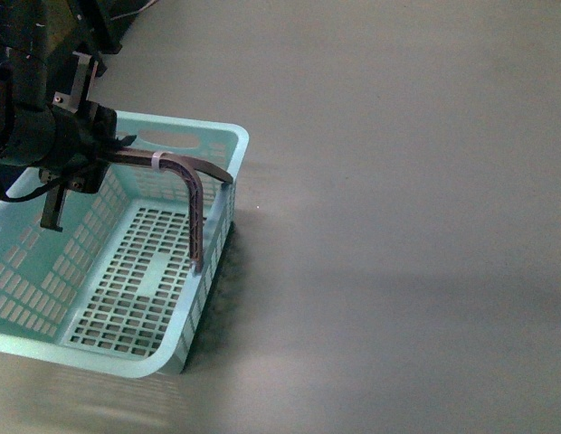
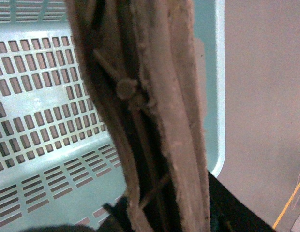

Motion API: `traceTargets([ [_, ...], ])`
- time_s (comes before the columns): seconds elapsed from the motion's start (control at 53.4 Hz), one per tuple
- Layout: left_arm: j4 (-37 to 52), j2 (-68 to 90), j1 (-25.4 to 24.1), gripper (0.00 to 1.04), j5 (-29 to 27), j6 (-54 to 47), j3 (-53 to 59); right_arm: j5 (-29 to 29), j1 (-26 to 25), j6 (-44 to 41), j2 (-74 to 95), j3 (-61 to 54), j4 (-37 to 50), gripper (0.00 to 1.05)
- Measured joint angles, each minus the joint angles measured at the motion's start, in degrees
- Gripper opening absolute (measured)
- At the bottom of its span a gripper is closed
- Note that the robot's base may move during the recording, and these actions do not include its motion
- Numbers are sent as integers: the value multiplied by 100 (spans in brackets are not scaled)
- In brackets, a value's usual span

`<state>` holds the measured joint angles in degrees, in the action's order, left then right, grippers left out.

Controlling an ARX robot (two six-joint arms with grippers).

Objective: Pick lemon and mango into basket

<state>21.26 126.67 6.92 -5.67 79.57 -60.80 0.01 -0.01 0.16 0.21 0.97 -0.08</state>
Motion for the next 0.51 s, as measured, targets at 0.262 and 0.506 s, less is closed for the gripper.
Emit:
traceTargets([
  [0.262,269,-737,33,7,223,7,614,0,0,0,0,0,0,96],
  [0.506,-76,-3136,-74,6,651,306,1989,2,0,0,0,0,0,96],
])
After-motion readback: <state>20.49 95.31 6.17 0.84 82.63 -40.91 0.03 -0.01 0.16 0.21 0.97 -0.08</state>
